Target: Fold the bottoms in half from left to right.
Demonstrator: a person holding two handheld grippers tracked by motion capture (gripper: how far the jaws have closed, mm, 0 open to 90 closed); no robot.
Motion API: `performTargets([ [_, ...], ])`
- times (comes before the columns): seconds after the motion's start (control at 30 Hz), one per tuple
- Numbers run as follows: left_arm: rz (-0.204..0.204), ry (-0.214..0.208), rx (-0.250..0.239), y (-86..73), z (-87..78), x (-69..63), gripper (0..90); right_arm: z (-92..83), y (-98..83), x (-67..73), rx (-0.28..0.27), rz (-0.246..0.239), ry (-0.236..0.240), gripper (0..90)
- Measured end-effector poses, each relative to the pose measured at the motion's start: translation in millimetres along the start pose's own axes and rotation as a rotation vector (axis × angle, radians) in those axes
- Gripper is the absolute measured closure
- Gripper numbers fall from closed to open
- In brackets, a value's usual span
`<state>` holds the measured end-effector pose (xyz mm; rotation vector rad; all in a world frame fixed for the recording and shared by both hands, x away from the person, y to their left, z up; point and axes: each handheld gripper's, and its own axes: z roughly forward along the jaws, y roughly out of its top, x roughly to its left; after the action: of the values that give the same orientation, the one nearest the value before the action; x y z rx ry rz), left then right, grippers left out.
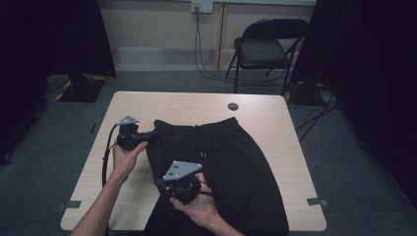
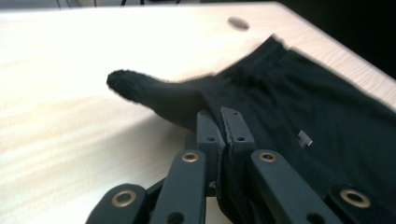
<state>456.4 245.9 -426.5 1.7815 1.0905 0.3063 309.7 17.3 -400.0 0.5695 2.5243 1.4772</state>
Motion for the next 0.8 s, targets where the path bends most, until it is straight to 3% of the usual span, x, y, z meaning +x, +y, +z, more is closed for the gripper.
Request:
performTargets([
  [0.27, 0.008, 0.015, -0.051, 20.1, -15.7, 0.0, 87.5, -5.2, 24.9, 4.2, -0.052, -0.033, 0.003, 90.0],
  [0.4, -0.035, 0.031, -0.097, 26.1, -27.3, 5.7, 87.6, -6.1, 39.9, 1.0, -0.102, -0.004, 0.011, 90.0],
  [0.53, -0.03, 0.041, -0.109, 33.8, -35.7, 7.1, 87.6, -7.0, 48.4, 1.7, -0.131, 0.001, 0.016, 90.0],
  [0.6, -0.02, 0.046, -0.141, 48.5, -49.7, 7.1, 87.7, -10.8, 59.9, 1.8, -0.162, 0.004, 0.016, 90.0],
  [0.63, -0.02, 0.046, -0.141, 48.5, -49.7, 7.1, 87.7, -13.5, 65.0, 2.1, -0.178, -0.004, 0.01, 90.0],
  [0.73, 0.071, 0.095, -0.126, 76.0, -64.9, 1.4, 87.7, -22.3, 86.3, 2.7, -0.207, -0.061, -0.017, 90.0],
  [0.8, 0.077, 0.099, -0.139, 84.9, -68.2, -0.4, 87.6, -28.3, 96.5, 0.6, -0.229, -0.062, -0.024, 90.0],
])
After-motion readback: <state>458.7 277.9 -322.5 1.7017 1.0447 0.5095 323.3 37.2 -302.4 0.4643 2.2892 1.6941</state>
